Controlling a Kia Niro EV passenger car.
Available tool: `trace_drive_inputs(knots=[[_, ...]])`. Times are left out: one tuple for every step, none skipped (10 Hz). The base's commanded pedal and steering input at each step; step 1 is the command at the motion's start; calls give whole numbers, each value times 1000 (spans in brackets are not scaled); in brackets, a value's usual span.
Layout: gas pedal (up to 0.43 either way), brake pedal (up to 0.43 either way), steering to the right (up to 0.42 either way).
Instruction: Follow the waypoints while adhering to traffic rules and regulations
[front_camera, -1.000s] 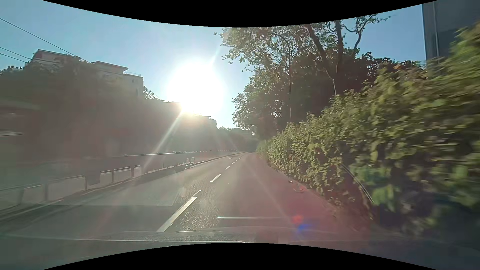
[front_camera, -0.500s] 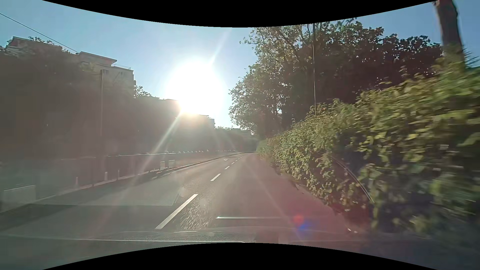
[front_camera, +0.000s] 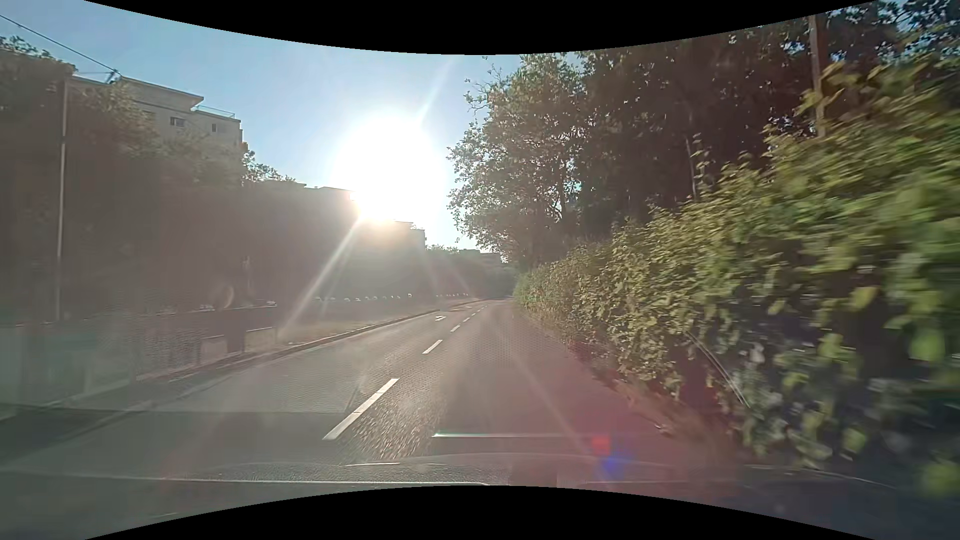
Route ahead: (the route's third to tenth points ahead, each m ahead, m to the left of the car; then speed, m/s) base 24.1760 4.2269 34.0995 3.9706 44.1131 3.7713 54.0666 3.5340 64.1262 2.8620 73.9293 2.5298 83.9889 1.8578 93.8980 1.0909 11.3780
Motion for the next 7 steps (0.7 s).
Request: trace_drive_inputs(knots=[[98,0,1],[98,0,1],[98,0,1],[98,0,1],[98,0,1],[98,0,1],[98,0,1]])
